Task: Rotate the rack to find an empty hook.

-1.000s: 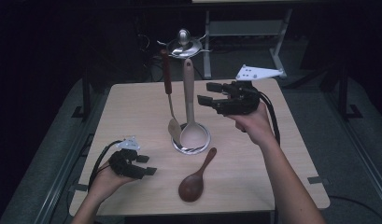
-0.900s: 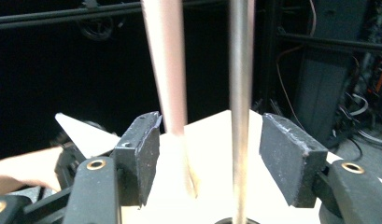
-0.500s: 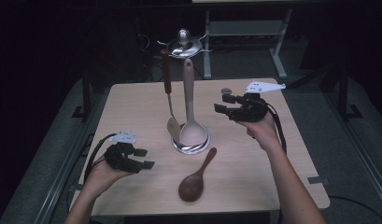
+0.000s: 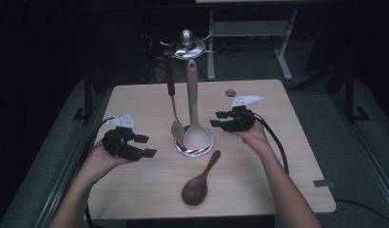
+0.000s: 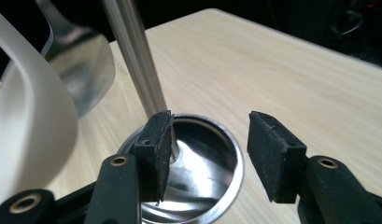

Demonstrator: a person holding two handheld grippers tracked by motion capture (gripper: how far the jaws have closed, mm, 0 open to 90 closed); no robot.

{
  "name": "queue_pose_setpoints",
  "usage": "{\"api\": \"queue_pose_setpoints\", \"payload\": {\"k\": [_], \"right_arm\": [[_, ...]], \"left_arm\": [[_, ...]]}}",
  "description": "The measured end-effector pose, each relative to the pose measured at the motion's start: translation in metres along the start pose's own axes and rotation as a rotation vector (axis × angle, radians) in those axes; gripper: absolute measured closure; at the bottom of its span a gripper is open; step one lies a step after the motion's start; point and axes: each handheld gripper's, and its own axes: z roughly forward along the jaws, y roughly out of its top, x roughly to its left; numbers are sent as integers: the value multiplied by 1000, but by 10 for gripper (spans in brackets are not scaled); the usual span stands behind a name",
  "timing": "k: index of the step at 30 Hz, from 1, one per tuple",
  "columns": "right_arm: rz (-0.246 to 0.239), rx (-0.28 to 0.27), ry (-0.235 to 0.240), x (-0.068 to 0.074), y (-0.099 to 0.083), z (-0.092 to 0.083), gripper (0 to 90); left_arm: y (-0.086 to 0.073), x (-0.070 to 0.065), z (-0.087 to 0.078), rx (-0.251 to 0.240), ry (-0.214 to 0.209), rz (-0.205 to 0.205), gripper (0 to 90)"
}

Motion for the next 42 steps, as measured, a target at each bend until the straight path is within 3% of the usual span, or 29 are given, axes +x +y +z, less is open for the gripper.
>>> {"api": "queue_pose_setpoints", "payload": {"k": [3,15,22,29,36,42], "right_arm": [[-17,21,31,2,-6,15,496],[-58,92,61,12,-24,64,487],[-80,119,62,17,-32,80,578],[-105,109,45,24,-35,88,668],[-118,98,27,27,-36,89,713],[-143,70,-15,33,-41,88,723]], "left_arm": [[13,0,-6,-9,4,21,332],[67,-2,-25,-35,18,88,329],[101,-10,-43,-70,47,111,361],[138,-18,-68,-101,56,141,474],[158,-24,-82,-131,47,166,585],[172,-29,-89,-141,62,199,787]]}}
